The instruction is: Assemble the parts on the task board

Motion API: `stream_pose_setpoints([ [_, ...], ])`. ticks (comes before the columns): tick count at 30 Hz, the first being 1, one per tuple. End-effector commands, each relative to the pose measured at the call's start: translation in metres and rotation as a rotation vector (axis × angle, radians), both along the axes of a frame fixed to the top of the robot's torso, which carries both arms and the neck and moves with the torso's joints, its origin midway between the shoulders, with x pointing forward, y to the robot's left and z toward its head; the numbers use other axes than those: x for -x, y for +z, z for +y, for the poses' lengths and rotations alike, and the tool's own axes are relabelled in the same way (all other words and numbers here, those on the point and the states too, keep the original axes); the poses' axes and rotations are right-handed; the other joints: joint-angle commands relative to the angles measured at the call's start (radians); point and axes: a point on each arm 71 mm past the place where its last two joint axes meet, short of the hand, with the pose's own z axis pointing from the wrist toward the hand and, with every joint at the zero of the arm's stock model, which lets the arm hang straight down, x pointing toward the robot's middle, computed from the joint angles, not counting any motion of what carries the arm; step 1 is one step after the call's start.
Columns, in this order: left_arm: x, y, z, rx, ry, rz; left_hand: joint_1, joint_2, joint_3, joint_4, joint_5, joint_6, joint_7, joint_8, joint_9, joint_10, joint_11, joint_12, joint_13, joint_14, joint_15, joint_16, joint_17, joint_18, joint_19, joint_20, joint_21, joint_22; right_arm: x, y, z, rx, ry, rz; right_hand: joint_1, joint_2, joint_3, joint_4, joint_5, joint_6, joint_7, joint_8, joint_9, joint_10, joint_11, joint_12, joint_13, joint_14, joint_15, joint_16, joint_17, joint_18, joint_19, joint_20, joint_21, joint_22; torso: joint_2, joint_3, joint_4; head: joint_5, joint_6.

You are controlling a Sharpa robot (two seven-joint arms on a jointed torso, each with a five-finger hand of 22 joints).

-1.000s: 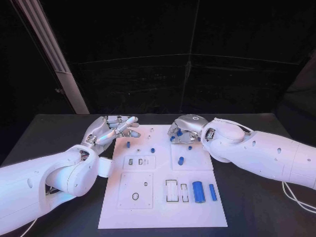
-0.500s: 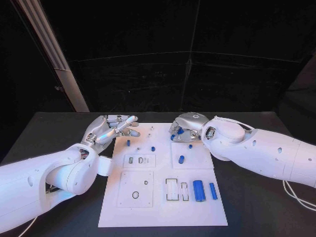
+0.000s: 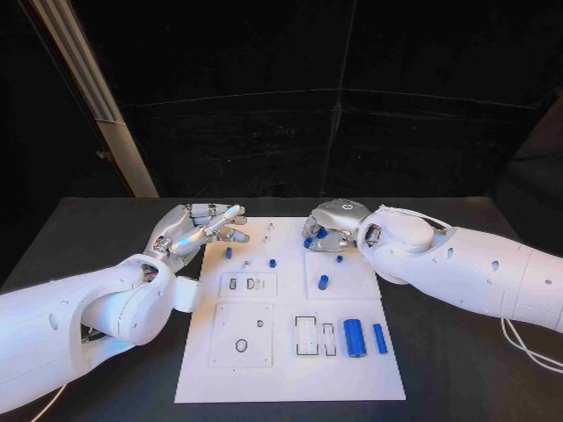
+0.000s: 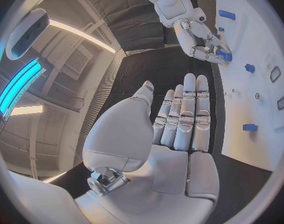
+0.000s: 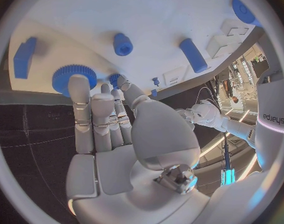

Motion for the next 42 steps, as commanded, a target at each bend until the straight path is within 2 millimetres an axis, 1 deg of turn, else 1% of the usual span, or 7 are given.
stream_pose_setpoints([
  [1,0.0,0.001,-0.002,0.003,-0.022,-0.007,0.001,0.005,0.0,-0.007,-0.005,0.003,0.007,-0.003,-0.002,0.002,0.002,-0.006,-0.001,-0.004,0.003,-0.004,0.001,0.006,0.003,0.005,-0.006,-0.001,-0.001,-0.001,0.001,0.029,0.005,0.022,-0.008,0.009,0.01,0.001,-0.006,0.01,-0.001,0.002,0.002,0.015,-0.001,0.003,0.002,-0.004,0.004,0.009,0.008,-0.014,-0.007,0.0,0.009,0.009,0.002,-0.0008,-0.0006,0.0,-0.003],
  [14,0.0,0.001,-0.002,0.003,-0.023,-0.005,0.003,0.008,0.001,-0.009,-0.004,0.003,0.007,-0.004,-0.001,0.002,0.002,-0.007,-0.001,-0.004,0.003,-0.006,0.003,0.006,0.003,0.005,-0.007,-0.002,-0.002,-0.004,0.004,0.045,0.01,0.042,-0.024,0.007,0.042,0.006,-0.019,0.025,-0.003,0.003,0.002,0.041,-0.005,0.004,0.003,-0.003,0.001,0.037,0.034,-0.017,-0.005,-0.002,0.037,0.04,0.004,-0.0006,-0.0009,-0.001,-0.008],
  [16,0.0,0.001,-0.002,0.002,-0.023,-0.004,0.004,0.009,0.002,-0.009,-0.004,0.003,0.007,-0.005,-0.001,0.002,0.002,-0.008,-0.001,-0.004,0.003,-0.006,0.003,0.006,0.003,0.005,-0.007,-0.002,-0.002,-0.002,0.004,0.03,0.007,0.024,-0.024,0.015,0.055,0.009,-0.022,0.038,-0.005,0.007,0.004,0.054,-0.008,0.007,0.004,0.001,-0.001,0.053,0.055,-0.021,0.003,-0.003,0.053,0.064,0.004,-0.0007,-0.0008,0.0,-0.009],
  [20,0.0,0.001,-0.001,0.002,-0.023,-0.004,0.004,0.009,0.002,-0.009,-0.004,0.003,0.007,-0.005,-0.001,0.002,0.002,-0.008,-0.001,-0.003,0.003,-0.006,0.004,0.006,0.003,0.005,-0.007,-0.003,-0.002,0.004,0.004,-0.018,-0.003,-0.033,-0.01,0.041,0.102,0.009,-0.063,0.069,-0.015,0.016,0.007,0.086,-0.018,0.013,0.008,0.006,-0.009,0.08,0.085,-0.027,0.019,-0.009,0.085,0.108,0.005,-0.001,-0.0011,0.001,-0.007],
  [22,0.0,0.001,-0.001,0.002,-0.022,-0.003,0.004,0.009,0.002,-0.009,-0.004,0.003,0.007,-0.005,-0.001,0.002,0.002,-0.008,-0.001,-0.003,0.003,-0.006,0.004,0.006,0.003,0.005,-0.007,-0.003,-0.001,0.007,0.004,-0.053,-0.005,-0.066,-0.006,0.045,0.122,0.008,-0.069,0.084,-0.019,0.022,0.01,0.102,-0.023,0.016,0.011,0.007,-0.012,0.088,0.093,-0.029,0.022,-0.012,0.095,0.121,0.004,-0.0008,-0.0017,0.002,-0.007],
  [32,0.0,0.001,-0.001,0.001,-0.024,-0.001,0.008,0.012,0.004,-0.013,-0.004,0.003,0.007,-0.007,-0.001,0.002,0.002,-0.011,-0.001,-0.003,0.003,-0.008,0.007,0.006,0.004,0.005,-0.008,-0.004,-0.001,0.021,0.009,-0.165,-0.012,-0.118,-0.016,0.028,0.155,0.014,-0.074,0.102,-0.025,0.024,0.013,0.121,-0.03,0.013,0.015,0.004,-0.017,0.098,0.097,-0.03,0.021,-0.017,0.11,0.135,0.006,-0.0017,-0.0009,0.003,0.007],
  [42,-0.001,0.001,-0.001,0.001,-0.026,0.0,0.01,0.013,0.005,-0.014,-0.004,0.003,0.008,-0.008,-0.001,0.002,0.003,-0.012,-0.001,-0.003,0.003,-0.009,0.008,0.006,0.004,0.005,-0.009,-0.004,-0.012,0.024,0.03,-0.186,-0.021,-0.121,-0.024,0.018,0.174,0.021,-0.076,0.098,-0.023,0.017,0.011,0.116,-0.027,0.004,0.014,0.002,-0.015,0.102,0.098,-0.031,0.018,-0.017,0.115,0.14,0.009,-0.0029,0.0027,0.007,0.015],
])
